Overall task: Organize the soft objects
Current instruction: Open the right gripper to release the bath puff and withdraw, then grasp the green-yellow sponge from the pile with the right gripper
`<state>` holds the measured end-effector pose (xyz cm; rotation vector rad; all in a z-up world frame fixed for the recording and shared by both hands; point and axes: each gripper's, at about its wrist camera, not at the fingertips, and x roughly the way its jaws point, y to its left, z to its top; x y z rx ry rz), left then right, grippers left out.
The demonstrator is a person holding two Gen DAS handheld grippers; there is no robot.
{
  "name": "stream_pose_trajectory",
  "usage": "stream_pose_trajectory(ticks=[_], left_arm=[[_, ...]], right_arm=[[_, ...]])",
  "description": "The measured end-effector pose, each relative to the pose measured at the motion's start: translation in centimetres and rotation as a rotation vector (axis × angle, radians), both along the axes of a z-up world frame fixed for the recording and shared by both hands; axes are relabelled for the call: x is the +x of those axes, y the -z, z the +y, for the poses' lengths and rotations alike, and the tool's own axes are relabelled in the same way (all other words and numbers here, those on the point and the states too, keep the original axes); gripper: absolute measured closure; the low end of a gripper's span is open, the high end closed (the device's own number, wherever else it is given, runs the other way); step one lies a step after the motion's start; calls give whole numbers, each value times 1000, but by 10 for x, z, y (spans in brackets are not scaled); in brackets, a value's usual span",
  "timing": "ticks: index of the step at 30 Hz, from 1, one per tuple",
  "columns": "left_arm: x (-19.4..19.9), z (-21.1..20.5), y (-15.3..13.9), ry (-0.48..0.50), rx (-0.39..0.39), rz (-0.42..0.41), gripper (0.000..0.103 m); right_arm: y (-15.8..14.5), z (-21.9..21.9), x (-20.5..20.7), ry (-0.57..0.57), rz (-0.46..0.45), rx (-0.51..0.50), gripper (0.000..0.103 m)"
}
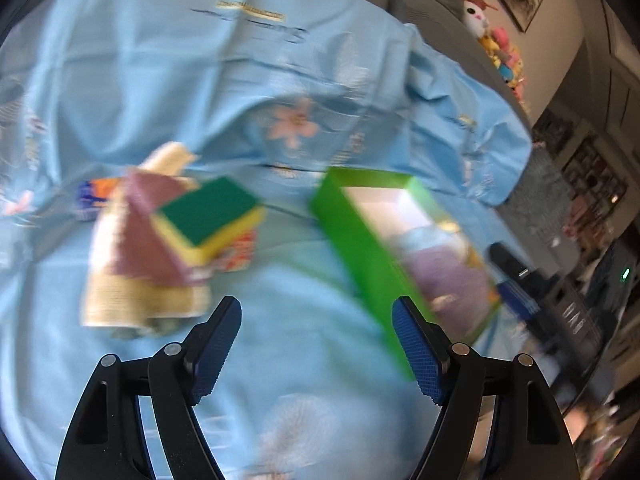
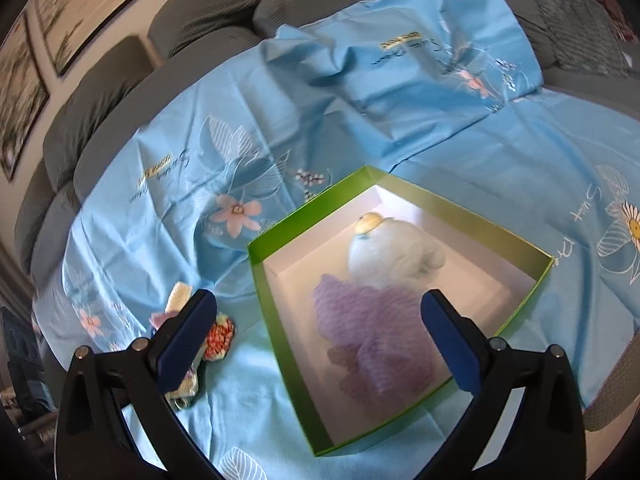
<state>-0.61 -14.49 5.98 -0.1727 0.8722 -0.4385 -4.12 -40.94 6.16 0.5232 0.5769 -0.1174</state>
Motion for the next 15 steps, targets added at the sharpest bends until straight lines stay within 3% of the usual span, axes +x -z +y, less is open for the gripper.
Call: stream_pose_trajectory(ticks=[4,8,12,15], left_arm=[[-9,53,17,-146,69,-9,25],[-12,103,41,-268,30,35,25],[-14,133,58,-333,2,39,25],[-9,147,66,-411,26,45,25]], right_arm=[[2,18,2,-48,14,-22,1],[2,38,5,-79,21,-84,1],[10,59,10,-130,34,-59,1],[18,79,17,-185,66,-46,1]])
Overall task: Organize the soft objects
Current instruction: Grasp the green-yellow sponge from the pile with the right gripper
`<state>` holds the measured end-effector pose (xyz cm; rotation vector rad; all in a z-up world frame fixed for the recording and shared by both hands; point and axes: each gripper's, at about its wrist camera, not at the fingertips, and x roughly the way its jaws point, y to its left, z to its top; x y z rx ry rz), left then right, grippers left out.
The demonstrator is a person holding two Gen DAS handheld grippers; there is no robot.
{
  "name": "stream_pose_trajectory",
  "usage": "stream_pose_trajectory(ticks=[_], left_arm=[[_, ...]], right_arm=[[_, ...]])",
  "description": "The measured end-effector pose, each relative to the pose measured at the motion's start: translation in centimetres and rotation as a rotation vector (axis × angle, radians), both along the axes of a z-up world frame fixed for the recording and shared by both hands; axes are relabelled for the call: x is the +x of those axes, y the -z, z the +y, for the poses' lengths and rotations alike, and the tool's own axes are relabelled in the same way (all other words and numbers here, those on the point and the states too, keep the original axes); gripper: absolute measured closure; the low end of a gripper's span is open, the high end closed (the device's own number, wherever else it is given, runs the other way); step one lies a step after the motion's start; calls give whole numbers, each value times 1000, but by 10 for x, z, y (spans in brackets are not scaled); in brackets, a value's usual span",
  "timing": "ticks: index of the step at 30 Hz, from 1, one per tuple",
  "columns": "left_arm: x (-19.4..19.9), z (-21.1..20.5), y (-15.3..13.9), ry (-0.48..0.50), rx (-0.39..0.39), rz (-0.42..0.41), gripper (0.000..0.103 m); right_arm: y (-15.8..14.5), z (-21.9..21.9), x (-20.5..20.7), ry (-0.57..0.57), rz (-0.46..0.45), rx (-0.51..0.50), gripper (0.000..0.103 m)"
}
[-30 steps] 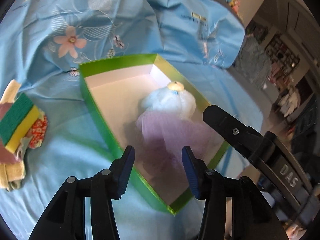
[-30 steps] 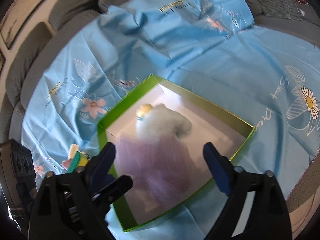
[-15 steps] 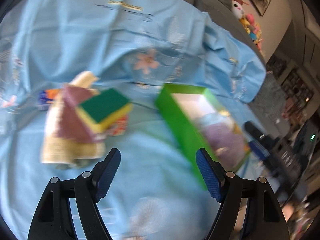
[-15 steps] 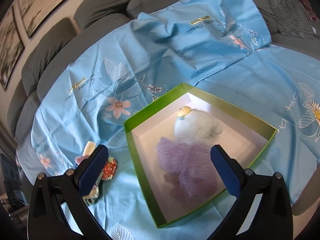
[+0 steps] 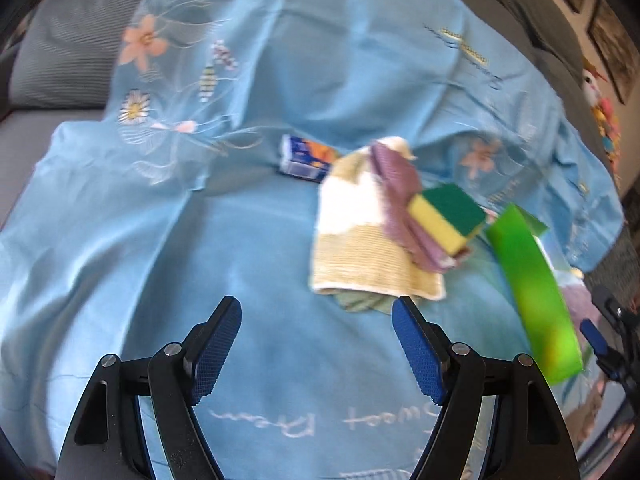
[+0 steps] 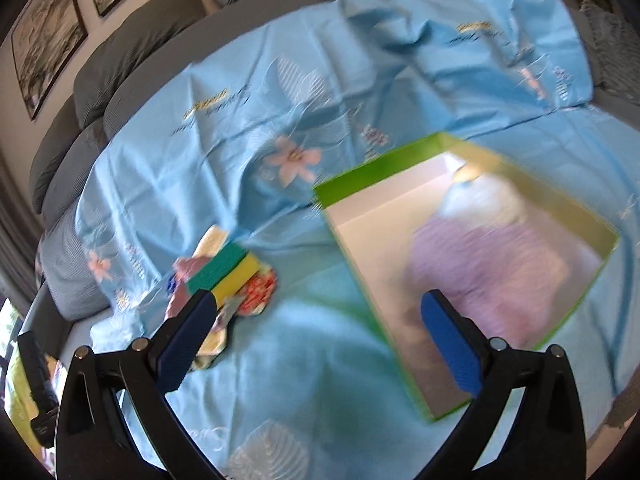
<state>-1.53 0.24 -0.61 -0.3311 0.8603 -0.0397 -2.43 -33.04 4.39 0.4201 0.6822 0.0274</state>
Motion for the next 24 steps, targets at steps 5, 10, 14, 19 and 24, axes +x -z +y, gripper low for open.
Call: stream_pose_trajectory(ticks=[5,10,14,19,24], left_arm=[[1,18,3,-51,-21,21,25],[-2,25,1,-68,15,33,25],[-4,34,-3,-82,-2,23,25],[-4,49,-2,-100,-63,50,25],[-7,59,-6,-127,-59,43,25]], right_arm=[[16,38,23,-57,97,-11,0],[9,71,45,-63,123,-31,1],[0,109,68,-113,92,-84,1],[15,145,117,-145,212,-40,5],[28,162,161,-85,282,-99,5]])
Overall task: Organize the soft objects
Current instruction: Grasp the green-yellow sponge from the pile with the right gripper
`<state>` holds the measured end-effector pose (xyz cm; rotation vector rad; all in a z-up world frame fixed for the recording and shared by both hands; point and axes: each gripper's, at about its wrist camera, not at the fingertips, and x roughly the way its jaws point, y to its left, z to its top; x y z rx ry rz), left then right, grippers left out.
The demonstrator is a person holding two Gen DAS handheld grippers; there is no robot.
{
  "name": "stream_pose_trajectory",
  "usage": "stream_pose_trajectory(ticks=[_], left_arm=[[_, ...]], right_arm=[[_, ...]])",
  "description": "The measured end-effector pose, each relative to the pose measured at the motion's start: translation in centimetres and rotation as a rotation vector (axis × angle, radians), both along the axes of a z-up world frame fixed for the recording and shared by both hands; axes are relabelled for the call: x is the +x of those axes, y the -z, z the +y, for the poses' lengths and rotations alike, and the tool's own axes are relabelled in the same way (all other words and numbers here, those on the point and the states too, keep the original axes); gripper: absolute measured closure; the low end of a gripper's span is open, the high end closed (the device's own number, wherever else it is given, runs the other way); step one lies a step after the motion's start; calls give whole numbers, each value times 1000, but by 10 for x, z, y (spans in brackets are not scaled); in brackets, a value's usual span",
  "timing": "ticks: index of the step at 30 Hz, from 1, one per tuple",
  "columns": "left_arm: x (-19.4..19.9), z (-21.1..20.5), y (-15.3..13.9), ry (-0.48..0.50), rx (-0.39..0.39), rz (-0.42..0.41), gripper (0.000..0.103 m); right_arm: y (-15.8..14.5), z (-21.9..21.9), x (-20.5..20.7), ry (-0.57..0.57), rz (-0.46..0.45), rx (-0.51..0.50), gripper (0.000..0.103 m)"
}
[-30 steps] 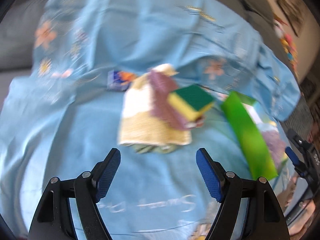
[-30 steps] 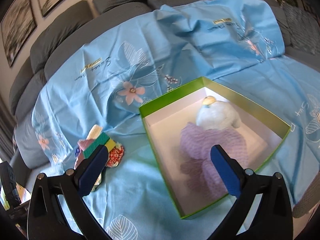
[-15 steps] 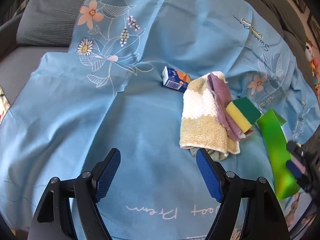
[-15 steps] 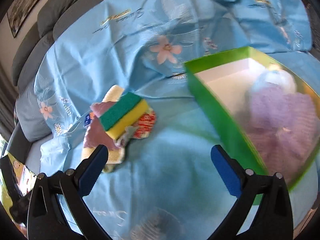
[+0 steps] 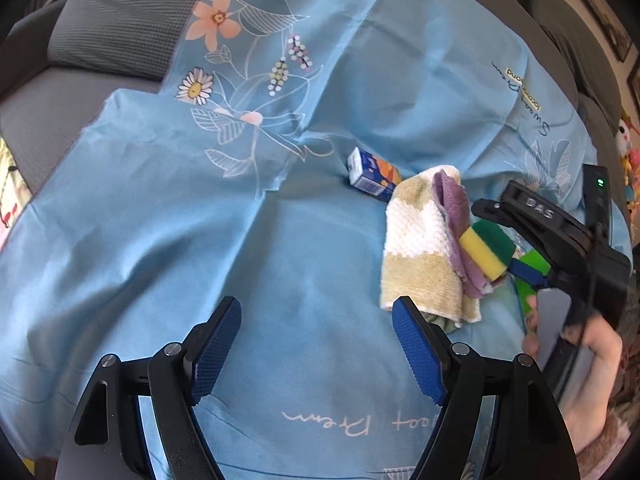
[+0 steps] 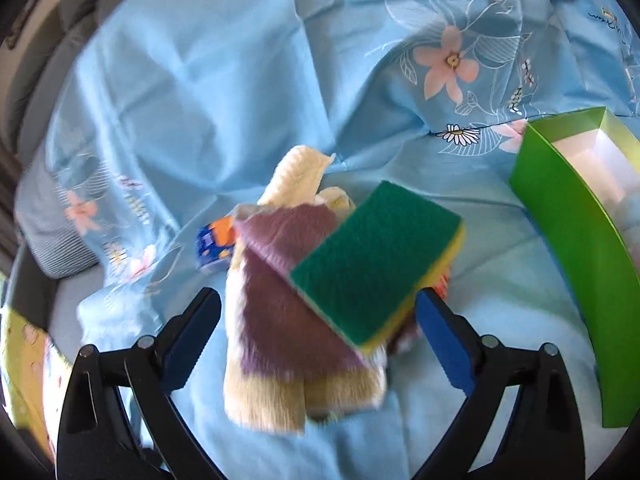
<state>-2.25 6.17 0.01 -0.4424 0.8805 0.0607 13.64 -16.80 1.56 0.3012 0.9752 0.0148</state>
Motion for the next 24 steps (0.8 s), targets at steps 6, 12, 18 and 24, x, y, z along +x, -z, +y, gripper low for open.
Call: stream_pose_trajectory(ticks=[6,12,18,24], left_arm=[[2,5,-3,-11,36,2,25],[3,3,-1,8,9,20,25],[4,2,-1,10,14,22,25],[4,-1,3,27,5,31,25]], right_arm=[[18,-2,17,59,64,-81,7],[17,-9,12,38,17,-137,37],[-12,-13,-26,-45,-79,-117,39],[-27,-3,-89,-259,-92,-54,37]])
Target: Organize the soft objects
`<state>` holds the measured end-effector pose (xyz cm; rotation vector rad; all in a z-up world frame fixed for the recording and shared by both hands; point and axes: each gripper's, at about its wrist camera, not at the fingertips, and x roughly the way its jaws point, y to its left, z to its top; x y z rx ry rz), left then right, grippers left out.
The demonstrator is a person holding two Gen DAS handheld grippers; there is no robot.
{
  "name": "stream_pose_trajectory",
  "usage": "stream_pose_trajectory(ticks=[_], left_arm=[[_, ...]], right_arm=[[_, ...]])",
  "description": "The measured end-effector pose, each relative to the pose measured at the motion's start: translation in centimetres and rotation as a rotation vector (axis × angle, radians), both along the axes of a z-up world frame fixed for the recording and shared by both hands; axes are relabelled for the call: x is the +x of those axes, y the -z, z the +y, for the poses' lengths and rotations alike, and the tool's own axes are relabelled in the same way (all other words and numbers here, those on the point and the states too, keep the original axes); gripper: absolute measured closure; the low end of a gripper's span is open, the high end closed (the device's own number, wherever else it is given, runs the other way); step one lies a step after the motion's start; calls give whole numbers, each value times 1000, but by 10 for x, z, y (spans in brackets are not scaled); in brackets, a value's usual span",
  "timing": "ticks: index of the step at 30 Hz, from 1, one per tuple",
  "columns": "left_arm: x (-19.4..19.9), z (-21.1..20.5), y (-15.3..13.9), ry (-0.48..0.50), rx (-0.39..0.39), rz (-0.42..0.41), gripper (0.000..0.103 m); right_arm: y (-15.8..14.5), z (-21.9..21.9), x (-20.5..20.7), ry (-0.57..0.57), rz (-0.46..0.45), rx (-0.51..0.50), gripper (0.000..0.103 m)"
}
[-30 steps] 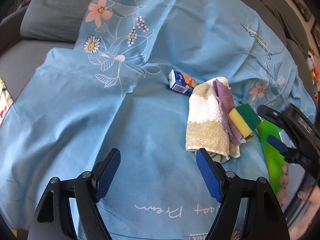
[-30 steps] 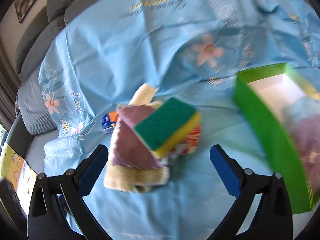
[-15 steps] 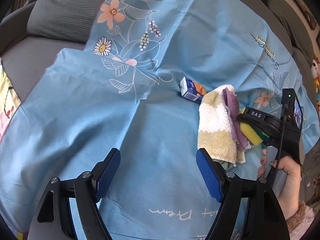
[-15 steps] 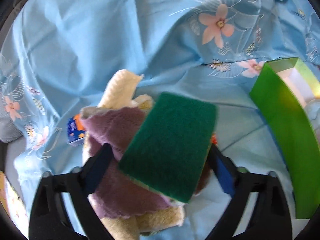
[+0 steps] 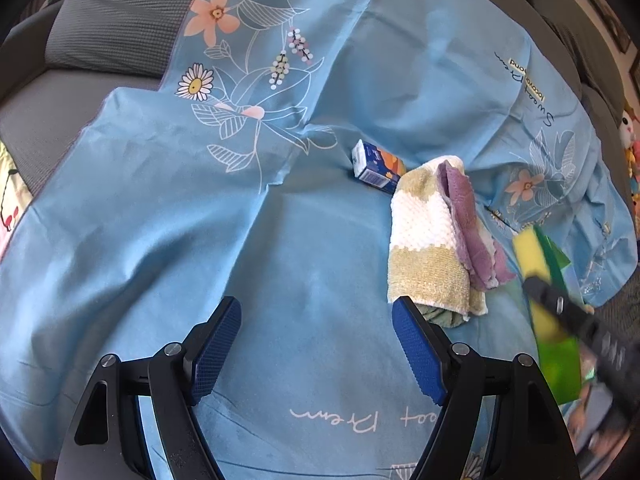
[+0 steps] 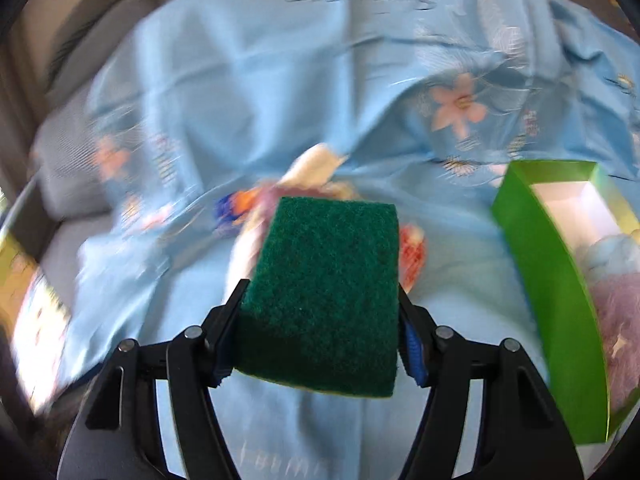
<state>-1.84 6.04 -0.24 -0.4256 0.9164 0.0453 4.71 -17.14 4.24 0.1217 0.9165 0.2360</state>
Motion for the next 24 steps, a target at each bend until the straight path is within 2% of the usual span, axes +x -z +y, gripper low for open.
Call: stream_pose_trajectory(ticks=[3,7,8,9,12,16,19,22,24], left_arm=[[0,-2,1,1,-4,4,25],[-2,-7,4,17,7,13,25],[-2,-9,4,22,15,15,25],[-2,-11,5,25,24,17,25],[-1,-16,9,32,42,33,25],[-1,-27,10,75,53,35,25],[-3,-36,9,119,18,33,25],[-4,-49,12,187,-22,50,25],[-7,-57,13,223,-42,52,25]], right_arm=[[14,7,-29,-51,24,-29,37],[41,6,-45,-88,121,24,33],[47,6,-45,-88,141,22,28],[54,6,-47,-79,163,10,17],[64,-2,-46,-33,174,13,11],[58,-20,-43,-19,184,131,10],[48,-32,-43,-15,152,210,10],[41,-36,-44,-12,125,216,20],[40,-36,-44,-16,130,227,41]])
